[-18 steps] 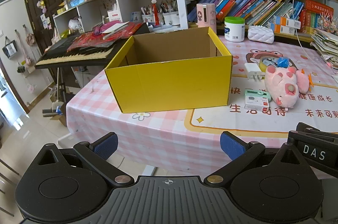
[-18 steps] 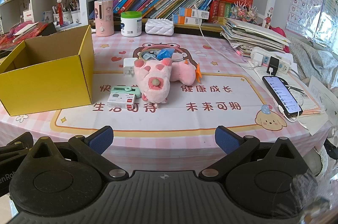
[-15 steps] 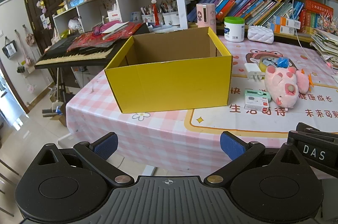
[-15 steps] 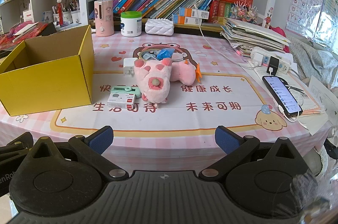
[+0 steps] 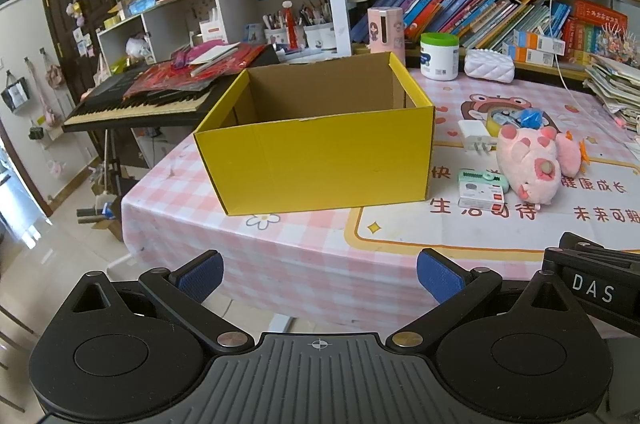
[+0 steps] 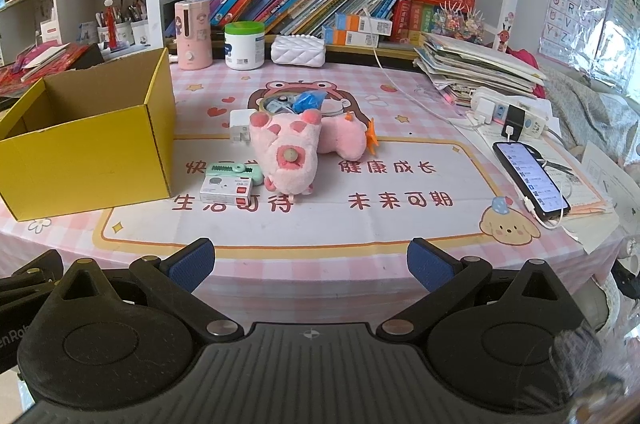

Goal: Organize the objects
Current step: 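Move both tools toward the pink plush toys beside the yellow box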

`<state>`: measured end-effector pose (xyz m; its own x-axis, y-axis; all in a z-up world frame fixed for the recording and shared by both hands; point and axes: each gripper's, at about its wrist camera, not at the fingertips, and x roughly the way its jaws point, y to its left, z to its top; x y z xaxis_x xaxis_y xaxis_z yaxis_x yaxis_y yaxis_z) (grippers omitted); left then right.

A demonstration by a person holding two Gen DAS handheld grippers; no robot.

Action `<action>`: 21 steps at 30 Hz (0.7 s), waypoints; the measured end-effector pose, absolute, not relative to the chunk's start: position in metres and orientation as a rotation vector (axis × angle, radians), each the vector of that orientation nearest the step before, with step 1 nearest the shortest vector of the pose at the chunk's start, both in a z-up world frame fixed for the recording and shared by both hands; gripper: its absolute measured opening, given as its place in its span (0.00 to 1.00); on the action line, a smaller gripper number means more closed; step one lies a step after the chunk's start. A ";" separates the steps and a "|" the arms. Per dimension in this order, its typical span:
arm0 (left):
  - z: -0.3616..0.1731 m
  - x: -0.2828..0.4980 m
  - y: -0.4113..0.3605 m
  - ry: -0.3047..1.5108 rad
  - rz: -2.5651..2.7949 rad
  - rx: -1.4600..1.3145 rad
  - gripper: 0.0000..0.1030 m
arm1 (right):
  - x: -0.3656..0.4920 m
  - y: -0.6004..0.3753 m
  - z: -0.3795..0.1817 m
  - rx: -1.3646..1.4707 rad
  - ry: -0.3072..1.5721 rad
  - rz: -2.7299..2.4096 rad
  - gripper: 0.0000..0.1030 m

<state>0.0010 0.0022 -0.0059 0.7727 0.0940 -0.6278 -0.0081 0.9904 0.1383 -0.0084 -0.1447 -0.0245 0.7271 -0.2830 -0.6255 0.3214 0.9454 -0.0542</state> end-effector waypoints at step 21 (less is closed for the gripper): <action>-0.009 0.000 0.000 0.693 0.051 0.127 1.00 | -0.009 -0.146 -0.024 0.059 0.682 -0.334 1.00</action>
<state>0.0003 -0.0001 -0.0095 0.7685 0.0888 -0.6337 -0.0042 0.9910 0.1338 -0.0093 -0.1456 -0.0245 0.7255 -0.2837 -0.6270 0.3223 0.9451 -0.0547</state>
